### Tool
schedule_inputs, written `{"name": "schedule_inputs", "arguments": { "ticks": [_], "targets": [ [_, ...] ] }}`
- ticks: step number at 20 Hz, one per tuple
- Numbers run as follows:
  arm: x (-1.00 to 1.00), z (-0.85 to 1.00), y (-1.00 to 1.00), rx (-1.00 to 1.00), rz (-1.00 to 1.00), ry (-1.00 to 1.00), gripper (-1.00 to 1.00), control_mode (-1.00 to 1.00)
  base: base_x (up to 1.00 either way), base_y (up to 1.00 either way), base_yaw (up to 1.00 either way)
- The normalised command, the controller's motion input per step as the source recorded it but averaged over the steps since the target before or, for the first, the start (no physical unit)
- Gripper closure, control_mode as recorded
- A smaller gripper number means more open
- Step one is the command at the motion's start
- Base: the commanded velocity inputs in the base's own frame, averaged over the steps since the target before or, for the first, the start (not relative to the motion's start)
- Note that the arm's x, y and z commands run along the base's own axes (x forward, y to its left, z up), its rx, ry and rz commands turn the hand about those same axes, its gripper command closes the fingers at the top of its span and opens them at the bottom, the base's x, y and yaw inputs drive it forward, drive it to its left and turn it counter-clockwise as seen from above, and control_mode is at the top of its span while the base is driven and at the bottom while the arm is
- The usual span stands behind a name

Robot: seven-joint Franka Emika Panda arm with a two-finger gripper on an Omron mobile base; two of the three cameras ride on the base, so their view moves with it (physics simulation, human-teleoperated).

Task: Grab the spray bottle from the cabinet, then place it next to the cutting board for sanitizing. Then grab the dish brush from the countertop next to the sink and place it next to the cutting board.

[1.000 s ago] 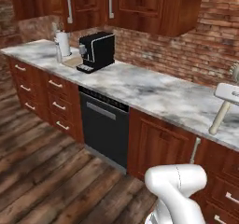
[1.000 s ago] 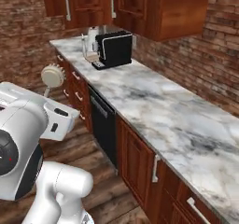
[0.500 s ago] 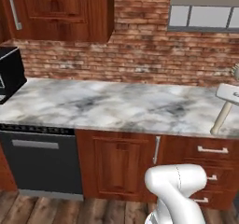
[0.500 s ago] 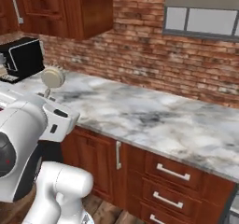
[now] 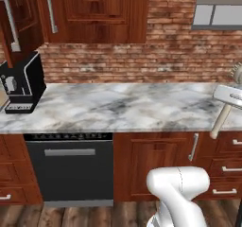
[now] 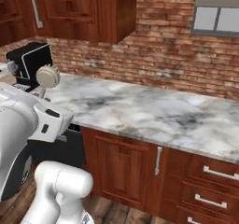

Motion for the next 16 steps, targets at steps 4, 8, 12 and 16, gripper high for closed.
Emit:
{"name": "schedule_inputs", "arguments": {
  "ticks": [4, 8, 12, 16],
  "targets": [
    [0.00, 0.00, 0.00, 0.00, 0.00, 0.00, 1.00, 1.00, -0.43, 1.00, 0.00],
    [0.00, 0.00, 0.00, 0.00, 0.00, 0.00, 1.00, 1.00, -0.11, 1.00, -0.01],
    [0.00, 0.00, 0.00, 0.00, 0.00, 0.00, 1.00, 1.00, 0.54, 1.00, -0.14],
    [0.00, 0.00, 0.00, 0.00, 0.00, 0.00, 1.00, 1.00, 0.77, 1.00, -0.20]
  ]
}}
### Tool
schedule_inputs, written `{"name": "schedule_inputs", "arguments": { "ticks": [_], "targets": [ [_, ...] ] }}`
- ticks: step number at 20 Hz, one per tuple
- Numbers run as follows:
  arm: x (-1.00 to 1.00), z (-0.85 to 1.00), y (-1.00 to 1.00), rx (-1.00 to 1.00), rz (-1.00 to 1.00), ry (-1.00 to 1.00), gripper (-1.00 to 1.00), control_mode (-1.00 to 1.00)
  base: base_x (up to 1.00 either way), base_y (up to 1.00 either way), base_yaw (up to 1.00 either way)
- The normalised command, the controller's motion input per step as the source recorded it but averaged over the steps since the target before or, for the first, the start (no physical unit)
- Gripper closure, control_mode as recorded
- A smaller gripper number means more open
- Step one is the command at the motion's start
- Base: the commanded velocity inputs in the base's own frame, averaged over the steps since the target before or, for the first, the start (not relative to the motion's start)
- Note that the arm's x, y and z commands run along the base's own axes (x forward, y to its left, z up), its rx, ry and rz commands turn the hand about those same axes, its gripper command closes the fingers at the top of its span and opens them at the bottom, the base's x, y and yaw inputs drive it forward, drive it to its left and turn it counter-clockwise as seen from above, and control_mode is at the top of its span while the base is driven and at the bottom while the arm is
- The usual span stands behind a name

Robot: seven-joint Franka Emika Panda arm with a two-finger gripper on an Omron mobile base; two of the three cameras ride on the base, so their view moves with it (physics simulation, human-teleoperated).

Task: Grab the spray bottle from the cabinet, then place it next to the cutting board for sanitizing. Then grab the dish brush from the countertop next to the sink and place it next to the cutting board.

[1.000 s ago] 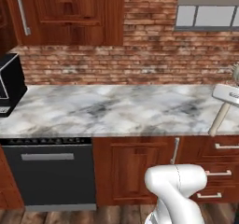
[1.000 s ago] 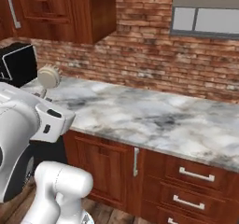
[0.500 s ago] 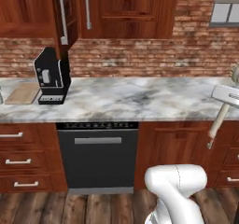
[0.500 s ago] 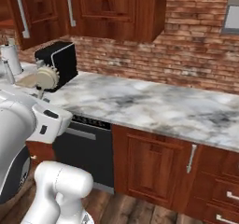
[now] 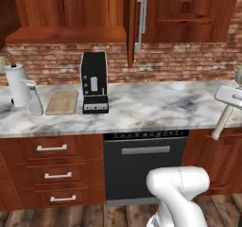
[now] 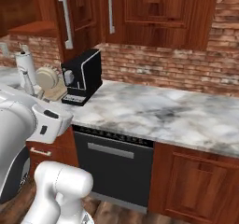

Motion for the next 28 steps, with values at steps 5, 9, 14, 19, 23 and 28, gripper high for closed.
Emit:
{"name": "schedule_inputs", "arguments": {
  "ticks": [5, 9, 14, 19, 23, 28],
  "targets": [
    [0.00, 0.00, 0.00, 0.00, 0.00, 0.00, 1.00, 1.00, 0.17, 1.00, -0.19],
    [0.00, 0.00, 0.00, 0.00, 0.00, 0.00, 1.00, 1.00, 0.17, 1.00, -0.18],
    [0.00, 0.00, 0.00, 0.00, 0.00, 0.00, 1.00, 1.00, 0.65, 0.90, -0.14],
    [0.00, 0.00, 0.00, 0.00, 0.00, 0.00, 1.00, 1.00, 1.00, 0.50, -0.05],
    [0.00, 0.00, 0.00, 0.00, 0.00, 0.00, 1.00, 1.00, 0.47, 0.04, 0.00],
    [0.00, 0.00, 0.00, 0.00, 0.00, 0.00, 1.00, 1.00, 0.01, -0.07, 0.00]
  ]
}}
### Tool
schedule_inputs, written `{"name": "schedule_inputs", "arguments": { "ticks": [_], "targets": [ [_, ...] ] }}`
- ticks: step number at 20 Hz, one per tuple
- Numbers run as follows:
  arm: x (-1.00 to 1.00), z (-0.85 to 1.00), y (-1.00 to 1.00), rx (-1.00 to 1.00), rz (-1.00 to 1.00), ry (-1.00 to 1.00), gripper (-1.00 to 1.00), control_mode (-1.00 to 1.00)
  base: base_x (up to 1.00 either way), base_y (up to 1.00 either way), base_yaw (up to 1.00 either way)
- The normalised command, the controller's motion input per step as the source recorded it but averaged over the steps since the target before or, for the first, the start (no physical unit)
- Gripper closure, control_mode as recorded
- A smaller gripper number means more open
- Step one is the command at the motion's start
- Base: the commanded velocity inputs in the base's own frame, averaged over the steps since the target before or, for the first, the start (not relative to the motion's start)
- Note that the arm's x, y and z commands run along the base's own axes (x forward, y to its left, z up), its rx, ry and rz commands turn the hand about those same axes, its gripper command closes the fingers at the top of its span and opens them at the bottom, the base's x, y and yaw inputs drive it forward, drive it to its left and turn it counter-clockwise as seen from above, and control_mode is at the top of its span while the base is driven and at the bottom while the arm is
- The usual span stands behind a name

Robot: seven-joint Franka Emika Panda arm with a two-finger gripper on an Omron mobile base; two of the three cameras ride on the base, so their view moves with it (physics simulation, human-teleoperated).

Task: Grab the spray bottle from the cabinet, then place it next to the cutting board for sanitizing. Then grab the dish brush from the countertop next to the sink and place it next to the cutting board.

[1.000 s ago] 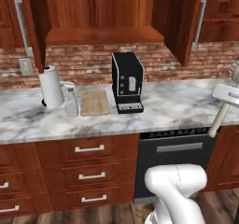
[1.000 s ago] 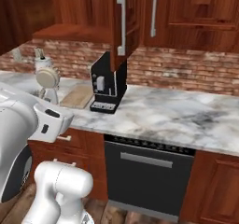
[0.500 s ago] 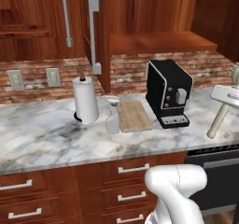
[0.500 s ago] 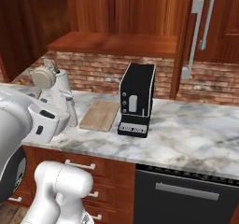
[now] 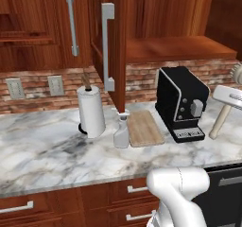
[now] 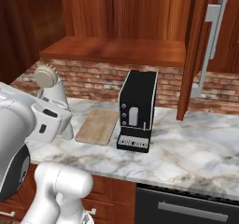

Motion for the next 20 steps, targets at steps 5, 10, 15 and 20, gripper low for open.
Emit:
{"name": "schedule_inputs", "arguments": {
  "ticks": [5, 10, 15, 20],
  "targets": [
    [0.00, 0.00, 0.00, 0.00, 0.00, 0.00, 1.00, 1.00, -0.18, 0.00, 0.02],
    [0.00, 0.00, 0.00, 0.00, 0.00, 0.00, 1.00, 1.00, -0.43, 0.00, 0.00],
    [0.00, 0.00, 0.00, 0.00, 0.00, 0.00, 1.00, 1.00, -0.07, 0.00, 0.00],
    [0.00, 0.00, 0.00, 0.00, 0.00, 0.00, 1.00, 1.00, 0.00, 0.00, 0.00]
  ]
}}
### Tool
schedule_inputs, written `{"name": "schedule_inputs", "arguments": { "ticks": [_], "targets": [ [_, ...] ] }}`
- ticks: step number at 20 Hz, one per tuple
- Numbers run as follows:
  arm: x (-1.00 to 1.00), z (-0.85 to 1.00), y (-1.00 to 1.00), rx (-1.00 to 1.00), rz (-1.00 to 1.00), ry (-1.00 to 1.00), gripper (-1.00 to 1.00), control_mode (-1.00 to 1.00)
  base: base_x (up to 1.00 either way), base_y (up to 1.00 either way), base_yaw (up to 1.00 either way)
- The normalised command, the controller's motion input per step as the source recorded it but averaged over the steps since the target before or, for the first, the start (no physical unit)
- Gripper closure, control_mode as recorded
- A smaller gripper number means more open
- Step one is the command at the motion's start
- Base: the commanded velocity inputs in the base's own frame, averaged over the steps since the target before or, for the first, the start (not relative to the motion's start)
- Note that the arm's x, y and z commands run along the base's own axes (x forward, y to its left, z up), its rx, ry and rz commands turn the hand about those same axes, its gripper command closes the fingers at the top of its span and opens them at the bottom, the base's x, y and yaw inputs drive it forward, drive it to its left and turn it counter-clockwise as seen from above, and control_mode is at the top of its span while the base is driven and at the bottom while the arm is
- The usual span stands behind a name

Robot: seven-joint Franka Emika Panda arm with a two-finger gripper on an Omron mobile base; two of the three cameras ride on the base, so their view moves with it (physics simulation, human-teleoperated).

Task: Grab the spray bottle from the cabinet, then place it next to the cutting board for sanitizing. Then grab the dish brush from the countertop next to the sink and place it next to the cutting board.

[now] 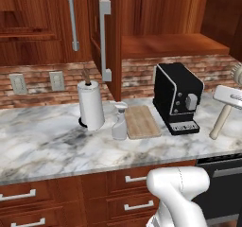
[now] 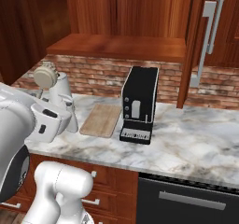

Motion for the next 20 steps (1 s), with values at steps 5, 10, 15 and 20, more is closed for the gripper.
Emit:
{"name": "schedule_inputs", "arguments": {
  "ticks": [5, 10, 15, 20],
  "targets": [
    [0.11, -0.01, 0.00, 0.00, 0.00, 0.04, 1.00, -1.00, 0.00, 0.00, 0.00],
    [0.36, -0.11, -0.03, -0.04, 0.01, 0.01, 1.00, -1.00, 0.00, 0.00, 0.00],
    [0.32, -0.42, 0.00, -0.37, 0.06, 0.30, 1.00, -1.00, 0.00, 0.00, 0.00],
    [0.16, -0.46, 0.00, -0.53, 0.15, 0.25, 1.00, -1.00, 0.00, 0.00, 0.00]
  ]
}}
